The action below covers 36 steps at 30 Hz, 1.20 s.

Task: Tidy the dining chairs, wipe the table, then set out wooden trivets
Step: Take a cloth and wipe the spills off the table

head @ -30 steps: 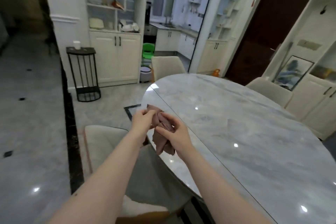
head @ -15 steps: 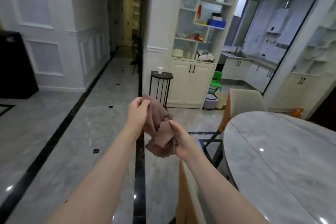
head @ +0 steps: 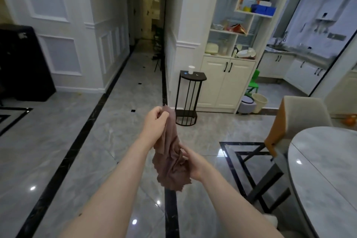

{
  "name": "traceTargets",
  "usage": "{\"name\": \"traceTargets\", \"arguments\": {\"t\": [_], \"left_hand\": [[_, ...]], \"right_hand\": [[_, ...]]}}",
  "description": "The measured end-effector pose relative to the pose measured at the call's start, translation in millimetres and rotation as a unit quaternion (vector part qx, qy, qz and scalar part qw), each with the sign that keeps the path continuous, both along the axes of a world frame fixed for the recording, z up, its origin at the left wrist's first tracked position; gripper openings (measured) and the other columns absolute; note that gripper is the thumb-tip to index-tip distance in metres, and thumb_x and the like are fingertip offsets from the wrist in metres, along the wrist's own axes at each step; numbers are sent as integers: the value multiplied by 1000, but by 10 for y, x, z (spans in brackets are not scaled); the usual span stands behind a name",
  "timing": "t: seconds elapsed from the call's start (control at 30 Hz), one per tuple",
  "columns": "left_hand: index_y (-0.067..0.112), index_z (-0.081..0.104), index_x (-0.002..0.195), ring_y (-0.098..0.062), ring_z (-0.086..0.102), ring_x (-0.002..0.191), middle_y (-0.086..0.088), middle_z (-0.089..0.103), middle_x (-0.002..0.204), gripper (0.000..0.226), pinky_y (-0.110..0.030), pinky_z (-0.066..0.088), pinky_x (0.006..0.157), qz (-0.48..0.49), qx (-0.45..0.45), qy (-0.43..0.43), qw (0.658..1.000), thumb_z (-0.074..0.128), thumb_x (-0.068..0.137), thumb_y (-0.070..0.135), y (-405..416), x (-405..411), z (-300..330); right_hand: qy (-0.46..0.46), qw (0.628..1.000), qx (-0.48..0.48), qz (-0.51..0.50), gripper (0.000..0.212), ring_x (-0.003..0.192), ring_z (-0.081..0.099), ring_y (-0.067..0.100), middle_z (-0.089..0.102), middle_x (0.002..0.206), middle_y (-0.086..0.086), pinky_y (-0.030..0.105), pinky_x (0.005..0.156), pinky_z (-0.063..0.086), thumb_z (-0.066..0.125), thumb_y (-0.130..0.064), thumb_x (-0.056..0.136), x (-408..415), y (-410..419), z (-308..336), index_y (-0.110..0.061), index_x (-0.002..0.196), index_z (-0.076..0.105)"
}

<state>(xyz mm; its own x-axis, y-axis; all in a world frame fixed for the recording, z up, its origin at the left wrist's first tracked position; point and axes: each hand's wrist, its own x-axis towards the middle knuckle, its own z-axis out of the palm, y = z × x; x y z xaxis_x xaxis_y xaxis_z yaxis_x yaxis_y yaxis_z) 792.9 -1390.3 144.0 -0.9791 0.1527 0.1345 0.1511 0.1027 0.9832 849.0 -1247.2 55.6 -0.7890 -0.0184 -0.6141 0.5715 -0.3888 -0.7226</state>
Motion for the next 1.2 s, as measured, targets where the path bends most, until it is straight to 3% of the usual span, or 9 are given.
{"name": "traceTargets", "arguments": {"t": [0.13,0.23,0.33,0.43,0.67,0.8,0.87,1.0,1.2], "left_hand": [[10,51,80,-13,40,58,-4,42,64,17,-28,31,53,-15,-21,-18,1000,45,95,14,259,-873,-137],[12,51,76,-14,41,61,-5,44,65,19,-28,32,54,-25,-21,-32,999,46,94,14,480,-1403,-155],[16,46,70,-12,41,60,-1,43,63,25,-27,32,55,-5,-21,-35,999,46,94,15,671,-1949,-98],[18,43,65,-9,37,57,3,41,61,29,-25,31,53,16,-22,-29,999,46,94,14,900,-2468,-78],[18,41,67,-7,39,59,4,40,63,31,-19,30,51,5,-12,-53,999,42,98,14,1685,-3539,-296],[16,45,68,-12,44,67,1,46,68,28,-30,36,64,5,-8,-72,997,44,96,16,2225,-4355,-466],[15,46,69,-16,46,71,1,47,68,27,-33,36,68,-6,-17,-81,997,44,95,18,2547,-4726,-532],[12,46,73,-17,46,70,-1,46,69,24,-32,34,61,-66,-46,-81,994,42,96,17,3240,-5240,-598],[13,45,69,-15,42,66,-1,43,66,27,-31,31,58,-128,-62,-80,987,42,96,15,4317,-5836,-769]], "right_hand": [[-8,999,23,41,45,101,66,28,72,101,14,38,89,52,75,-32,80,-758,308,-161,-3,113,65],[-10,999,36,37,37,98,67,26,72,102,14,33,73,56,74,-22,81,-1239,544,-200,-4,113,65],[-3,997,70,33,48,96,67,25,69,110,16,34,73,58,74,-13,80,-1697,826,-201,-4,125,59],[0,994,104,17,38,75,68,20,69,96,13,31,65,57,70,-8,83,-2081,1169,-165,-3,120,62],[0,984,173,-31,28,85,65,21,70,96,11,31,77,55,74,-15,81,-2959,2098,-268,-7,108,67],[-8,978,185,-98,25,91,67,24,71,100,14,31,78,56,74,-18,81,-3456,2745,-409,-4,101,68],[-27,971,201,-128,34,100,67,25,70,109,16,27,77,57,74,-20,82,-3653,3055,-412,-1,108,66],[-39,956,237,-168,22,93,67,20,71,101,12,20,69,57,61,-18,92,-3927,3647,-414,-3,107,66],[-67,889,407,-199,25,92,67,25,72,94,9,37,84,56,55,-22,95,-4288,4574,-476,-7,106,72]]}}
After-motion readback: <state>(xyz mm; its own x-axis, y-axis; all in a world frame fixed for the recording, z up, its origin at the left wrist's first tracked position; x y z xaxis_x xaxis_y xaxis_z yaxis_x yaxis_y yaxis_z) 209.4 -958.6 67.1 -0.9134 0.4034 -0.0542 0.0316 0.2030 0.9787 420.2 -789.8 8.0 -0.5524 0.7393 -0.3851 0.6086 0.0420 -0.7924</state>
